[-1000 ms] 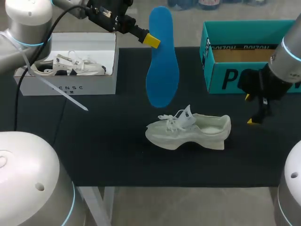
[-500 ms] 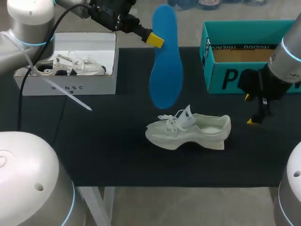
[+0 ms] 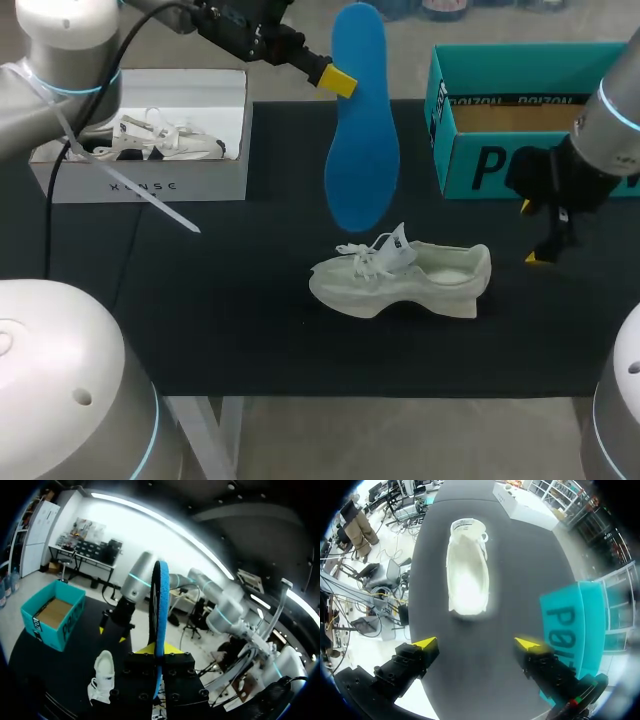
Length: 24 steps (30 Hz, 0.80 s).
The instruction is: Take the shoe out of the shoebox, open the shoe tongue, remove and reinsert the insole, then place the shoe into the shoebox
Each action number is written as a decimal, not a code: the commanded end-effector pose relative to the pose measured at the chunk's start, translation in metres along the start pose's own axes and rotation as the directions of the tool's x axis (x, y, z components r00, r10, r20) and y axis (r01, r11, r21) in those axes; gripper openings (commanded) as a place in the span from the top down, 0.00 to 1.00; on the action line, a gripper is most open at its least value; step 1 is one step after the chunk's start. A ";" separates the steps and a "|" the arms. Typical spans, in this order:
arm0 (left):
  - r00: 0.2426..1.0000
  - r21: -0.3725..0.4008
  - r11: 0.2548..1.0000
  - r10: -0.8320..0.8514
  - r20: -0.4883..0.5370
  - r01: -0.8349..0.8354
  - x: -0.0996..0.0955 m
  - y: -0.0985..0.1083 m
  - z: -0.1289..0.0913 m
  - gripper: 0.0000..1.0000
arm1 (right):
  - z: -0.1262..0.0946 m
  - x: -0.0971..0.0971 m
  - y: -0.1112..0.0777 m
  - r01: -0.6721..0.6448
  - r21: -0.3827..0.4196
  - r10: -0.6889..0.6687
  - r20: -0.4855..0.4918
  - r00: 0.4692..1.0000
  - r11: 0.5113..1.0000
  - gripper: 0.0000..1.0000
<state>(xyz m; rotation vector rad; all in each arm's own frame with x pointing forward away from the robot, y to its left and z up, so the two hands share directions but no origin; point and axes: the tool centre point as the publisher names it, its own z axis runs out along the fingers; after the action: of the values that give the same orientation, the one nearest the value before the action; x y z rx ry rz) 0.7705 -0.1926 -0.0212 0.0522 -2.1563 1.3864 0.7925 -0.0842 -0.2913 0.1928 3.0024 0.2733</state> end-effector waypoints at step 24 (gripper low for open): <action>1.000 -0.001 1.000 0.000 0.001 0.000 0.000 0.001 0.000 1.00 | 0.047 -0.028 0.054 -0.155 0.045 0.159 -0.080 0.984 0.987 0.00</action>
<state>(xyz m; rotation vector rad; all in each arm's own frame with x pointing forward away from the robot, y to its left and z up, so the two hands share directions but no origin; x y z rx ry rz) 0.7705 -0.1926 -0.0213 0.0522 -2.1563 1.3864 0.8368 -0.0293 -0.3147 0.4324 3.0940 0.2339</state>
